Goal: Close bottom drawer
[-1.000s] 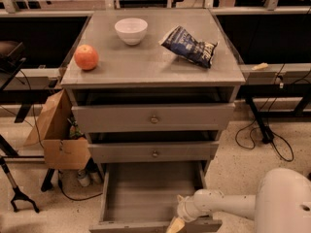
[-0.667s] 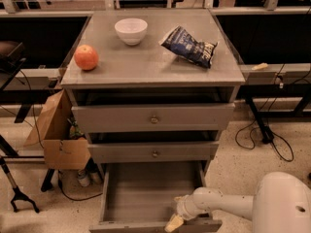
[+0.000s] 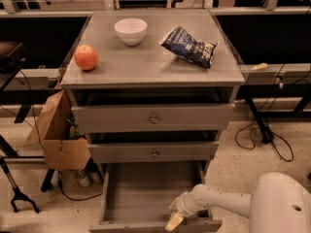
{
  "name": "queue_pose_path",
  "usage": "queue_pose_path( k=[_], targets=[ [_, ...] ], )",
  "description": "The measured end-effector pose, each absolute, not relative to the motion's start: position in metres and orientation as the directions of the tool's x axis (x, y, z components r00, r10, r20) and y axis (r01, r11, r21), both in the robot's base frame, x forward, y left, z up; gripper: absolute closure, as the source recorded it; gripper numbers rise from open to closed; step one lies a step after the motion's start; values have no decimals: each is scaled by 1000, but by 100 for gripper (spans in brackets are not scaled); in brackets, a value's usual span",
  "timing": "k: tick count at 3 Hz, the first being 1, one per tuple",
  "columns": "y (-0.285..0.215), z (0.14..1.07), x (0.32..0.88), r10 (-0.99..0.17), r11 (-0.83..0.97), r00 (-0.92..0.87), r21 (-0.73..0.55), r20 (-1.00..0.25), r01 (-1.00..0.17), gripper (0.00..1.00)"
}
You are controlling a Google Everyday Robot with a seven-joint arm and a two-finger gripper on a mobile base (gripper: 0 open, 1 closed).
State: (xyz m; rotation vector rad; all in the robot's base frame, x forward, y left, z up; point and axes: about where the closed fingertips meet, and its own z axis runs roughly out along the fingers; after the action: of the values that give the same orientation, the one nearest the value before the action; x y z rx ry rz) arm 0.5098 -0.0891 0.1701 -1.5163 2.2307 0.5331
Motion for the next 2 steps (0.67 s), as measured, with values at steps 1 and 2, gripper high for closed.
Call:
queue_pose_path(
  k=[1, 2],
  targets=[
    [-90, 171, 506, -787, 342, -339, 92, -516, -935, 89],
    [-86, 172, 504, -786, 339, -339, 98, -517, -936, 100]
  ],
)
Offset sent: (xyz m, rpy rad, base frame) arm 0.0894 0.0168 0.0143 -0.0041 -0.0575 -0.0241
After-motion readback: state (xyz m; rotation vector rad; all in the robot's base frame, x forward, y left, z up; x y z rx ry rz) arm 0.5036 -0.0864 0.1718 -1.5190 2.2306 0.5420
